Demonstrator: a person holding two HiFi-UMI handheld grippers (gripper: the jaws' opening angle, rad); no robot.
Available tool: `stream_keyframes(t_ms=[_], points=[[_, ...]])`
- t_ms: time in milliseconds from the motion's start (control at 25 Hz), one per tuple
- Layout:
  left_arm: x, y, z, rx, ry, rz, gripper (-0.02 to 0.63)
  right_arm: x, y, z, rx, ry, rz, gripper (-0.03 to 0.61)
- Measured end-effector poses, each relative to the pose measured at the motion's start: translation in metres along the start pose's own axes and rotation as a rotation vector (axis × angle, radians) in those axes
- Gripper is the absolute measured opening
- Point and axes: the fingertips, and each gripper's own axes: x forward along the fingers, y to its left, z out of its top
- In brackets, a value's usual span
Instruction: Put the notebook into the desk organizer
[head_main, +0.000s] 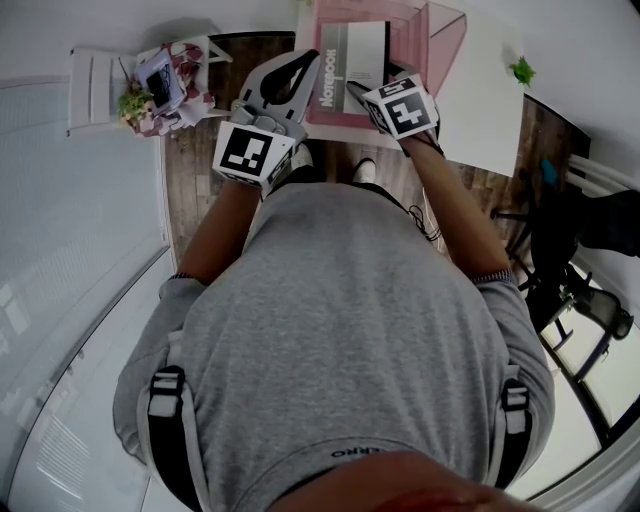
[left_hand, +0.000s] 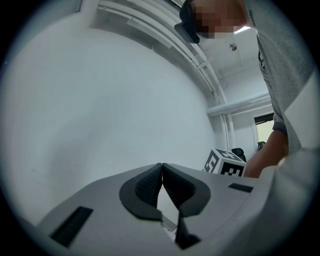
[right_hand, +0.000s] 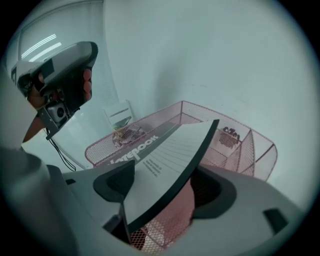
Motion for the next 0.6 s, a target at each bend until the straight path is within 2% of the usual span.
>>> stream_keyframes(t_ms=[200, 600], points=[[-0.002, 0.003, 0.0, 0.002, -0.004, -0.014, 0.02, 0.001, -0.002, -0.005, -0.059, 0.04, -0.059, 0.387], [-0.004, 0.01, -0.002, -0.002, 0.0, -0.074, 0.02, -0.007, -0.015, -0.003, 0.005, 0.013, -0.158, 0.451]])
